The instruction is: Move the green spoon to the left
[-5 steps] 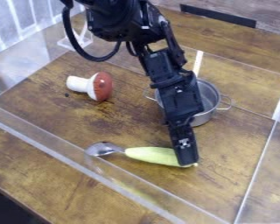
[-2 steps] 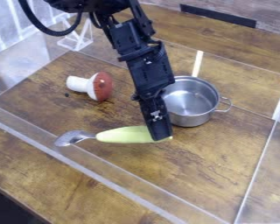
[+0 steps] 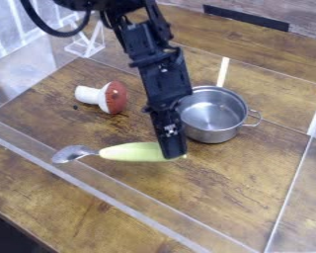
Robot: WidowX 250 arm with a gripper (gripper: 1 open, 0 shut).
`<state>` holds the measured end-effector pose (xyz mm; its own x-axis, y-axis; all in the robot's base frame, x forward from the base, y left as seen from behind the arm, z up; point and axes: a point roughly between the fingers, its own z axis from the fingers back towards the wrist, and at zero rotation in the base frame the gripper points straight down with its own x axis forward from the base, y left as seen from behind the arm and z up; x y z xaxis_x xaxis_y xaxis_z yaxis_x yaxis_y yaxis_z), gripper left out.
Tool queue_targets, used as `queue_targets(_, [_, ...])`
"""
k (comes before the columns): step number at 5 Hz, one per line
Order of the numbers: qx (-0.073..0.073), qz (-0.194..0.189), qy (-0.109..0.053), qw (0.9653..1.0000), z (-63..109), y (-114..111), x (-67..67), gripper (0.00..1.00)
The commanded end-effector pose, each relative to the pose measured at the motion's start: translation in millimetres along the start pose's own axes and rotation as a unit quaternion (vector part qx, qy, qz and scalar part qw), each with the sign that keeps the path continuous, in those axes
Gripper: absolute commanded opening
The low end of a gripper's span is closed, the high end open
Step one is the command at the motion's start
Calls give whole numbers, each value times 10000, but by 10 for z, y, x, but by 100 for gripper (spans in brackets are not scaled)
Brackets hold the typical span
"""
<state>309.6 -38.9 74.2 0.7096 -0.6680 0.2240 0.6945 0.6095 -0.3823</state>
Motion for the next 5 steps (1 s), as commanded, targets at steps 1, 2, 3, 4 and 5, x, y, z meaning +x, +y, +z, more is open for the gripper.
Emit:
queue_targets(1, [512, 170, -189, 9984, 389, 67, -137, 0])
queue_targets(2, [677, 394, -176, 9968, 524, 122, -305, 0])
queue_targets(3, [642, 311, -117, 9974, 566, 46, -326, 0])
queue_targets(4, [595, 213, -63, 9980, 572, -32, -326, 0])
queue_targets(5, [552, 105, -9, 9984, 582, -111, -325, 0])
